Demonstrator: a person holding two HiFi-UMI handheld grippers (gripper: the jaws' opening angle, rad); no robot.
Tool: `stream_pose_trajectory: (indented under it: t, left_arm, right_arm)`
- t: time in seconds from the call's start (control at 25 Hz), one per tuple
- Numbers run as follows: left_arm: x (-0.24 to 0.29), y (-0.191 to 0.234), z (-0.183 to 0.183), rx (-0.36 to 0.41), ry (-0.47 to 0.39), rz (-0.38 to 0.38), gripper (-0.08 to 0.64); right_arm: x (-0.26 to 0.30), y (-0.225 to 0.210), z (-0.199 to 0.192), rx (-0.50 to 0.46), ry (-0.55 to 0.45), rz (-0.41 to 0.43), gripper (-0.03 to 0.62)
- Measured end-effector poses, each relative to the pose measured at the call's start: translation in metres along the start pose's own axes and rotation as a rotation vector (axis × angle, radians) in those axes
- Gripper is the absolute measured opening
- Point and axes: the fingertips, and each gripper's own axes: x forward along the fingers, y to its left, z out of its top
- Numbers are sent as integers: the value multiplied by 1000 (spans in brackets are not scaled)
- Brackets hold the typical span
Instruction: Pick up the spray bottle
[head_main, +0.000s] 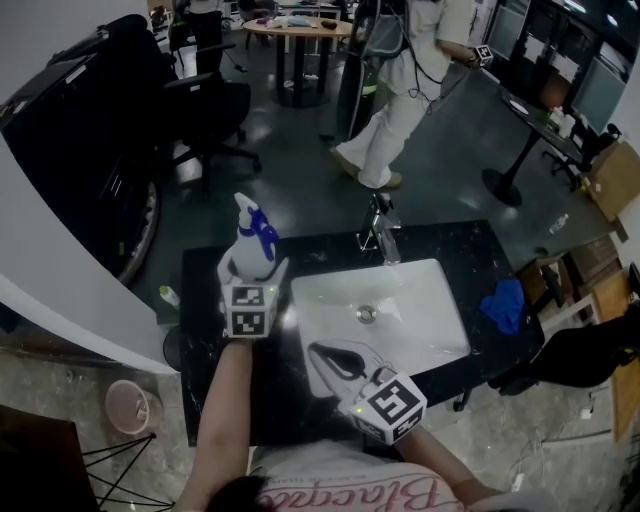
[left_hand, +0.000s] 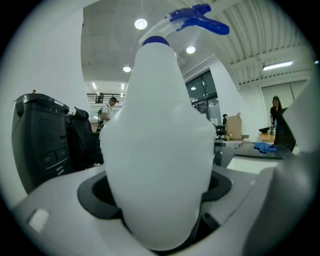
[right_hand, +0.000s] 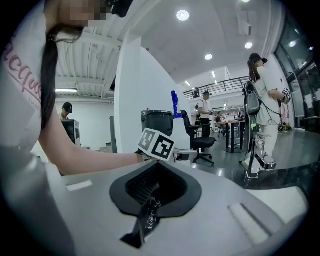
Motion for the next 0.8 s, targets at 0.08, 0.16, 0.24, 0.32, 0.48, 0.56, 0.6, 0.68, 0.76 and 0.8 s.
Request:
stream_pose_trajectory:
  t: [0.08, 0.16, 0.24, 0.32, 0.48, 0.56, 0.6, 0.68, 0.76, 0.8]
  left_arm:
    - [-10, -1, 8, 1, -12, 1, 422]
    - [-22, -3, 17, -1, -25, 0, 422]
    - [-35, -5, 26, -2, -40, -4, 422]
    - [-49, -7, 37, -5, -56, -11, 422]
    - [-80, -14, 61, 4, -85, -20, 422]
    - [-97, -16, 73, 18, -98, -21, 423]
    - [-104, -17, 79, 24, -105, -21, 423]
    - [-118, -19, 90, 26, -118, -26, 423]
    - [-131, -23, 99, 10, -130, -44, 423]
    - [-138, -25, 103, -1, -136, -56, 423]
  right_arm:
    - [-3, 1, 2, 0, -1, -4, 2]
    - [-5, 3, 4, -14, -6, -4, 1]
    - [-7, 4, 6, -22, -14, -7, 1]
    - [-10, 4, 10, -21, -27, -13, 0]
    - [-17, 5, 18, -26, -51, -30, 0]
    - [-20, 6, 23, -29, -72, -37, 0]
    - [-21, 6, 26, -30, -81, -42, 0]
    - [-23, 6, 29, -30, -94, -48, 0]
    - [-24, 8, 32, -33, -108, -48, 0]
    - [-25, 9, 33, -38, -114, -47, 0]
